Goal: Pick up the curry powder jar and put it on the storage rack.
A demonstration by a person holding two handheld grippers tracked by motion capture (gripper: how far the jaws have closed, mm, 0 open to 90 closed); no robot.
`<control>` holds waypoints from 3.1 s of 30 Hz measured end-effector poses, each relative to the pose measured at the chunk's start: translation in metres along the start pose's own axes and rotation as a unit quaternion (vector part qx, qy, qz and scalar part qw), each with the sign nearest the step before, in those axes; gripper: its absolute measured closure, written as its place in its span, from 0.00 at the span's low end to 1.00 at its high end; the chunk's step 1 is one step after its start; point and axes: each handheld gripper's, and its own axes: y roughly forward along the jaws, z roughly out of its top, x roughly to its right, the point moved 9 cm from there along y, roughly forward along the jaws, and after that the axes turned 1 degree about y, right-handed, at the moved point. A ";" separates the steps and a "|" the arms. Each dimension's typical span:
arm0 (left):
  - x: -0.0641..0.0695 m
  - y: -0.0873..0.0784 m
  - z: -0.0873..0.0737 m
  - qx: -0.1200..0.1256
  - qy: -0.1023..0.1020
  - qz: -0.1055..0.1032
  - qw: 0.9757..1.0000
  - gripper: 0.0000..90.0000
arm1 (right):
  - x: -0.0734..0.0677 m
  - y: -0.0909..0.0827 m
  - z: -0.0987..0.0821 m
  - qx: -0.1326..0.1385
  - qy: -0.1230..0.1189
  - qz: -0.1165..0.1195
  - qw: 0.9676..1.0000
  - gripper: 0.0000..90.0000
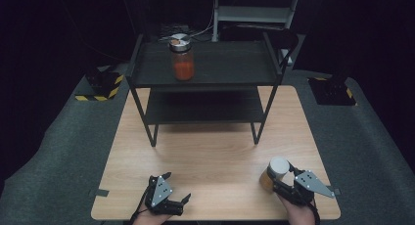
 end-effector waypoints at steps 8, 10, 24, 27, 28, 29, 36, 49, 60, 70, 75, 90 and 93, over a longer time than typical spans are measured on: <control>0.000 0.000 0.000 0.000 -0.001 0.000 1.000 0.01 | -0.005 -0.005 0.013 0.014 -0.006 -0.005 1.000 0.37; 0.000 0.000 0.000 0.000 0.000 0.000 1.000 0.01 | -0.007 -0.007 0.018 0.015 -0.009 0.000 1.000 0.37; -0.001 -0.001 0.000 0.001 -0.005 -0.002 1.000 0.01 | -0.023 -0.015 0.056 0.040 -0.018 0.028 0.999 0.37; -0.001 -0.001 -0.001 0.002 -0.006 -0.002 1.000 0.01 | -0.027 -0.016 0.064 0.046 -0.014 0.037 0.998 0.37; -0.001 -0.001 -0.001 0.002 -0.006 -0.002 1.000 0.01 | -0.029 -0.016 0.066 0.048 -0.013 0.040 0.998 0.37; -0.001 -0.001 -0.001 0.002 -0.006 -0.002 1.000 0.01 | -0.030 -0.016 0.068 0.049 -0.014 0.041 0.998 0.37; -0.001 -0.001 -0.001 0.001 -0.007 -0.003 1.000 0.01 | -0.039 -0.016 0.085 0.052 -0.014 0.065 0.996 0.37; -0.002 -0.001 -0.001 0.002 -0.009 -0.005 1.000 0.01 | -0.055 -0.010 0.111 0.066 -0.018 0.085 0.994 0.37; -0.003 -0.001 -0.001 0.003 -0.011 -0.008 1.000 0.01 | -0.059 -0.001 0.132 0.079 -0.016 0.091 0.993 0.37; -0.003 -0.002 -0.001 0.002 -0.008 -0.010 1.000 0.01 | -0.061 0.006 0.151 0.085 -0.016 0.092 0.992 0.37; -0.003 -0.002 -0.001 -0.001 -0.008 -0.013 1.000 0.01 | -0.063 0.009 0.161 0.086 -0.018 0.091 0.992 0.37; -0.005 -0.002 -0.001 -0.002 -0.013 -0.018 1.000 0.01 | -0.070 0.020 0.192 0.104 -0.025 0.092 0.990 0.37; -0.006 -0.003 -0.001 -0.001 -0.014 -0.019 1.000 0.01 | -0.072 0.022 0.199 0.107 -0.028 0.091 0.990 0.37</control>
